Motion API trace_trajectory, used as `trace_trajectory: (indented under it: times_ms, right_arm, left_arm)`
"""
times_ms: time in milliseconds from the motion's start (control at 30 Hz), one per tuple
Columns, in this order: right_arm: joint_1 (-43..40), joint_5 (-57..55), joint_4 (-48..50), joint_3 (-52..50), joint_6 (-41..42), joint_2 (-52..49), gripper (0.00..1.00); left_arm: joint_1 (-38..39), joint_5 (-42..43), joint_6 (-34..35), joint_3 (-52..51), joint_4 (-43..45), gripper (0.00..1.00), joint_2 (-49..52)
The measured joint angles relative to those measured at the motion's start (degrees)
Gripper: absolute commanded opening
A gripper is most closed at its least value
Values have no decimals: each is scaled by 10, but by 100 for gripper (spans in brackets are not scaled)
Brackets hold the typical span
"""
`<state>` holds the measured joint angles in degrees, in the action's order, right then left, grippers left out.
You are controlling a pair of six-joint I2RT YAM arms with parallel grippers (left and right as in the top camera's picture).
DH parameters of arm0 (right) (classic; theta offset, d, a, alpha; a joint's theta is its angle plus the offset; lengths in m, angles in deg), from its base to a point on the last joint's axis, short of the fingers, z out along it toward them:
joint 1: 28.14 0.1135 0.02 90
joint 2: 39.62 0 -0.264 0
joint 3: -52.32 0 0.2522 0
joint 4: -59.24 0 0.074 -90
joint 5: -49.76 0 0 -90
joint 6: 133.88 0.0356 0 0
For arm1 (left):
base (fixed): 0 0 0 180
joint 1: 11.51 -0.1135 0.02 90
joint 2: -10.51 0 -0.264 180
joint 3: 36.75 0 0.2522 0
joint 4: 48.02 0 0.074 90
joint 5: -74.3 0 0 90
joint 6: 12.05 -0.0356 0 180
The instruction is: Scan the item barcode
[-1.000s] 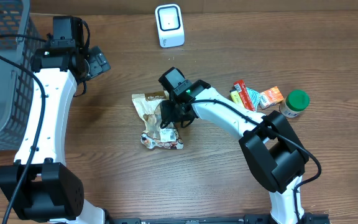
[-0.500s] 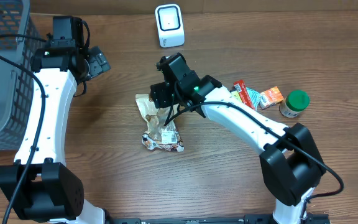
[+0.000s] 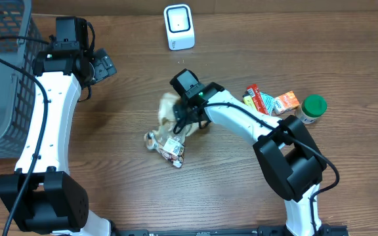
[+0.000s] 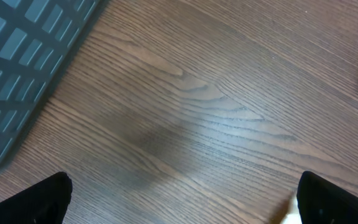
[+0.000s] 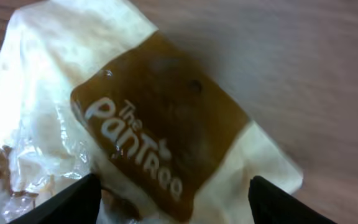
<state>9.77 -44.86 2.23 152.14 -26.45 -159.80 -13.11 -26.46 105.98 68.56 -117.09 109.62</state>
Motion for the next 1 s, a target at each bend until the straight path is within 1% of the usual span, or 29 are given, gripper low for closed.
trace_trajectory:
  times_ms: [33,133,267,400,567,800,1000]
  right_arm:
    - [-6,-6,-26,0,35,2,77]
    - [-29,-1,-72,0,104,10,77]
    - [-68,71,-98,0,143,14,77]
    - [-99,138,-108,0,129,31,78]
    - [-122,179,-132,0,93,75,84]
    - [-125,195,-149,0,46,86,86]
    - [-125,197,-149,-1,31,86,87]
  left_arm:
    - [0,0,0,0,0,100,0]
    - [0,0,0,0,0,100,0]
    - [0,0,0,0,0,100,0]
    - [0,0,0,0,0,100,0]
    - [0,0,0,0,0,100,0]
    - [0,0,0,0,0,100,0]
    - [0,0,0,0,0,100,0]
